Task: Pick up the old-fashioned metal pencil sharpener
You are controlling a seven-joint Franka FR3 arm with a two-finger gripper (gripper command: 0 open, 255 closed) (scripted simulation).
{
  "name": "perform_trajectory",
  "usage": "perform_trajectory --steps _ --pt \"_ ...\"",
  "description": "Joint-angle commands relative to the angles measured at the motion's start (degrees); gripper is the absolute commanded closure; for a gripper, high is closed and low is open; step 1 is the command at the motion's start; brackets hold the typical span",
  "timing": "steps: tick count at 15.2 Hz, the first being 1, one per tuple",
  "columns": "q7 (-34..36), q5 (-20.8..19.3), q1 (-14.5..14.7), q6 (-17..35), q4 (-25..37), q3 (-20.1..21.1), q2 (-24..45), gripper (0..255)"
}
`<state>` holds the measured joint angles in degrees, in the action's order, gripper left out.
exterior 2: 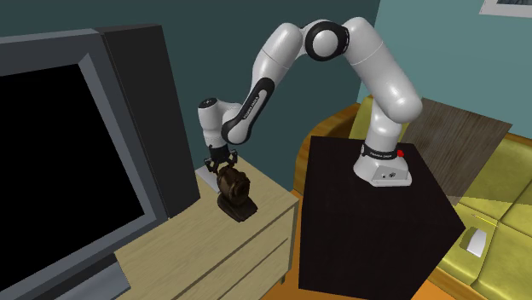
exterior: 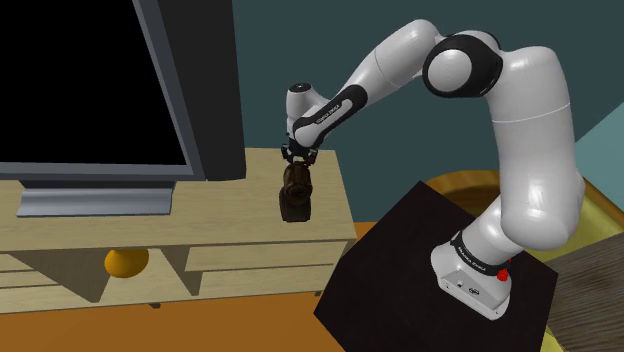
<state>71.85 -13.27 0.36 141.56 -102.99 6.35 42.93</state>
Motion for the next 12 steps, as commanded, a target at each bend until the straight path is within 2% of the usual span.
perform_trajectory --steps 1,9,12 --pt "0.04 -0.02 0.03 0.11 0.01 -0.02 0.11 255" --pt "0.05 -0.02 0.04 0.06 0.08 -0.01 0.12 255" --pt "-0.22 0.29 -0.19 -1.23 -0.57 0.31 -1.82 255"
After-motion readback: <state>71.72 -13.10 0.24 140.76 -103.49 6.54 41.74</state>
